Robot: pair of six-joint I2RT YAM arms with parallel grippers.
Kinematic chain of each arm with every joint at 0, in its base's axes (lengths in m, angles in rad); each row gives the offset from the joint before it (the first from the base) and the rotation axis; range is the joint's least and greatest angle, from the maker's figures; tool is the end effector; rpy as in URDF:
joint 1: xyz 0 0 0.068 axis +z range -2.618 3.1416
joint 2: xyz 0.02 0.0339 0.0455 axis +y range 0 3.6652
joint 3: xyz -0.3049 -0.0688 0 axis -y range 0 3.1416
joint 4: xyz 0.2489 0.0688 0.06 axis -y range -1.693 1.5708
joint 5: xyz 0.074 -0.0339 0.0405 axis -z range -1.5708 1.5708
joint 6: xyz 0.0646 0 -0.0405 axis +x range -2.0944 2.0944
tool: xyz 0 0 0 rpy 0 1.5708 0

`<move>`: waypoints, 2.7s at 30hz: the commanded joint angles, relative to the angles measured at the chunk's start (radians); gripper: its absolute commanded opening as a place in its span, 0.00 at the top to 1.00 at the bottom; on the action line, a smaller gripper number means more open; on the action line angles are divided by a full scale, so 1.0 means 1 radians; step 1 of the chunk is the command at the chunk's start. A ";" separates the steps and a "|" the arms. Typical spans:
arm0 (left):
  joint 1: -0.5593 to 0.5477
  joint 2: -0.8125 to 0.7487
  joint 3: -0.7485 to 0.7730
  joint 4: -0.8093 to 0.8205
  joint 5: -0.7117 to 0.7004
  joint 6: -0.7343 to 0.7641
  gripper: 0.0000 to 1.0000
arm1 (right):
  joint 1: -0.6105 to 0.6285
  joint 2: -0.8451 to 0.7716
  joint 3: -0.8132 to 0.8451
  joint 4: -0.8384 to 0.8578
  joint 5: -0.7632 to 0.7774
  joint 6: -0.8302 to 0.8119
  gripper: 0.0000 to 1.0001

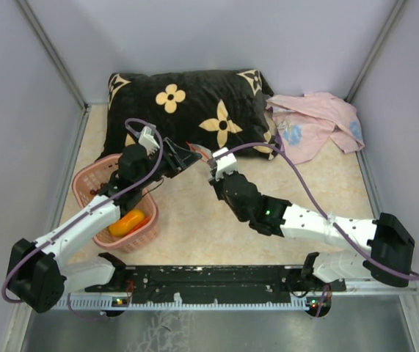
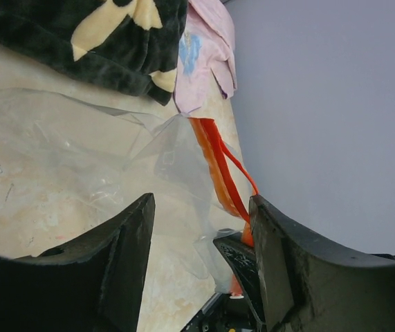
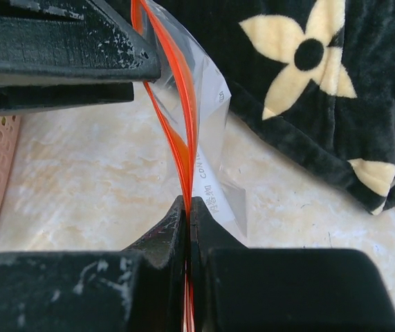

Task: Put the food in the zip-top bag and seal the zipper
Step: Open the zipper of the food storage bag.

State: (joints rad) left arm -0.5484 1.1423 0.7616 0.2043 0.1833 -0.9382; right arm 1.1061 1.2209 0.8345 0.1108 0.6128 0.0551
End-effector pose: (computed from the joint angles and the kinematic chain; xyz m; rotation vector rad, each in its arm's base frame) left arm 0.2346 -0.1571 0.3299 -0.2257 1.9030 -1.2122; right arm 0.1635 0.2432 0.3272 -0.5166 1.7274 0.2637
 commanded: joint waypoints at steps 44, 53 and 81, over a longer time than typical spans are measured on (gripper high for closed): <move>-0.004 0.013 0.152 -0.214 0.014 0.233 1.00 | 0.012 0.037 0.250 -0.105 -0.088 0.037 0.57; -0.004 0.029 0.185 -0.274 0.032 0.255 1.00 | 0.012 0.104 0.228 -0.021 -0.079 0.046 0.53; -0.016 0.059 0.282 -0.427 -0.004 0.315 1.00 | -0.002 0.115 0.137 -0.019 0.170 0.097 0.46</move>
State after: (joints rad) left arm -0.5560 1.1912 1.0035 -0.1802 0.1921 -0.6548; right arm 1.1088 1.3636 0.9859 0.0586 0.6575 0.1291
